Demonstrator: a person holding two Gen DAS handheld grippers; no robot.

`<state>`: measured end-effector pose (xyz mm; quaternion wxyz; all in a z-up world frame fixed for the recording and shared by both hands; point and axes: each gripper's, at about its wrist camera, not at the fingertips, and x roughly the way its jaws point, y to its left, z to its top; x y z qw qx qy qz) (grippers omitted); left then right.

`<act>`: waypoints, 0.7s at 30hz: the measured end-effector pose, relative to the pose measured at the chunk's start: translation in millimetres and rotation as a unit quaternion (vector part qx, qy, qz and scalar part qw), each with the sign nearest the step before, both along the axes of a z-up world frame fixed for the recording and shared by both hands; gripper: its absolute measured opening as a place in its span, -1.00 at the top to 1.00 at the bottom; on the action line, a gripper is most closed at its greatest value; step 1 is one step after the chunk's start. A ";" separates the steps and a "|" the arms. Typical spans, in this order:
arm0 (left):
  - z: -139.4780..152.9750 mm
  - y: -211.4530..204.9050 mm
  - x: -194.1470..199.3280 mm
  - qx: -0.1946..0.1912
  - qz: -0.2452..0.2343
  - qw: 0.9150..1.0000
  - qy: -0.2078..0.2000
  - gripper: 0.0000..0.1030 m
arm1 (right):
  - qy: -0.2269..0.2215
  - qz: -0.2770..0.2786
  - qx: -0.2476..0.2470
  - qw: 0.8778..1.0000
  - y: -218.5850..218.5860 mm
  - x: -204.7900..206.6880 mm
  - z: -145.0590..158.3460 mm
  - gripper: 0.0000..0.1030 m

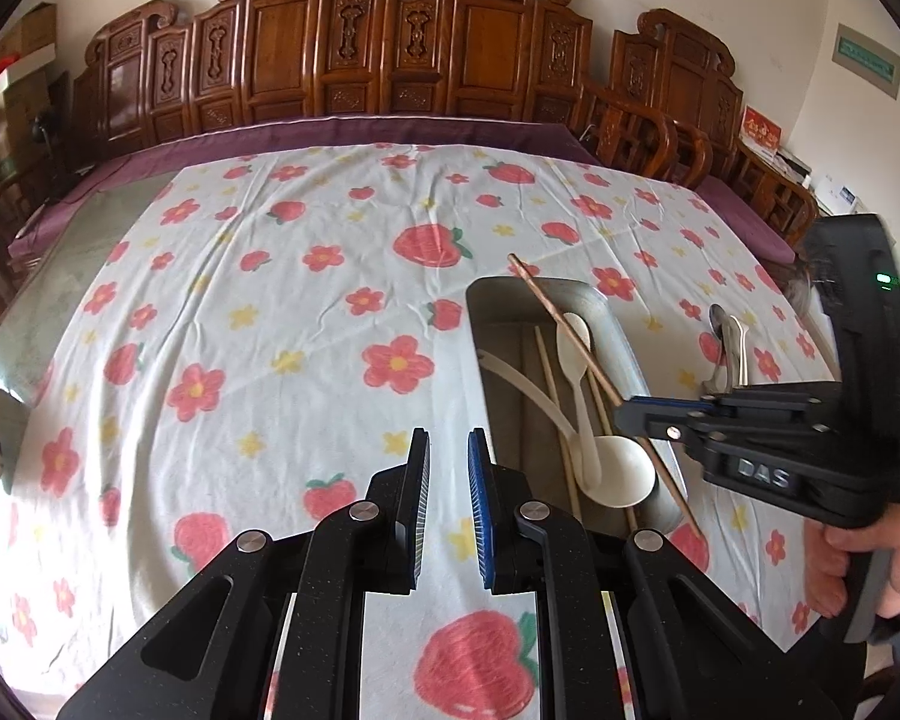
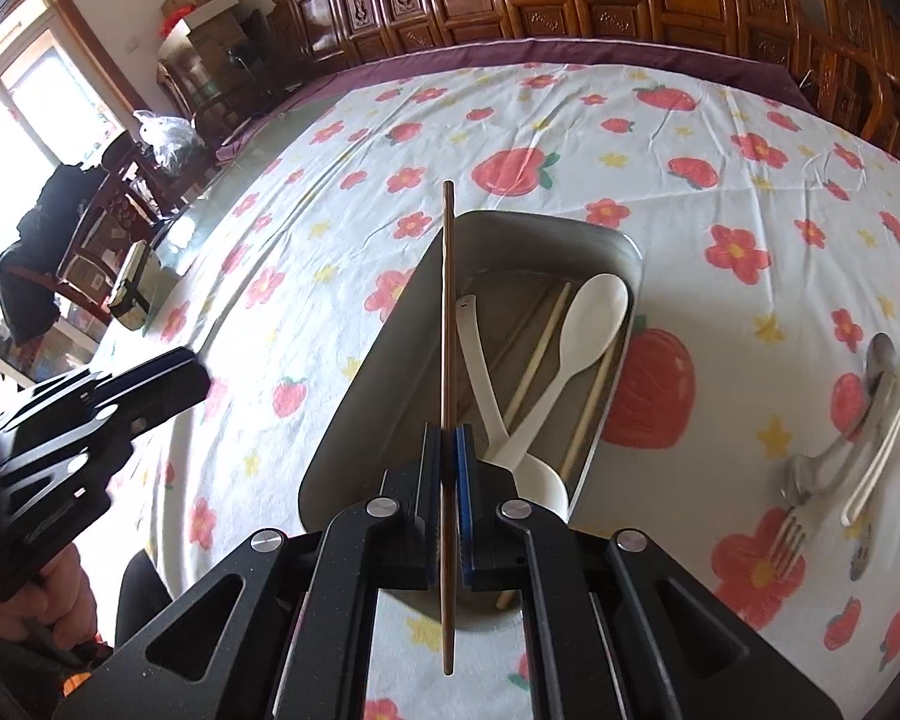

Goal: Organize utensils
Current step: 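Lower the brown chopstick into the metal tray and open the right tool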

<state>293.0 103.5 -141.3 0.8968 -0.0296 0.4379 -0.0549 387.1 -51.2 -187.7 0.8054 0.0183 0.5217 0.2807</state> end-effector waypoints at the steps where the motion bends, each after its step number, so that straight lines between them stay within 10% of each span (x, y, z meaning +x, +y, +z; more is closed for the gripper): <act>1: 0.5 2.1 -1.2 0.000 0.001 1.000 0.000 0.77 | 0.000 0.000 -0.001 1.000 1.9 1.6 -0.8 0.88; 21: 4.6 11.1 -11.9 -0.001 0.003 1.000 -0.008 0.39 | 0.017 -0.016 -0.020 1.000 13.2 16.7 -30.7 0.83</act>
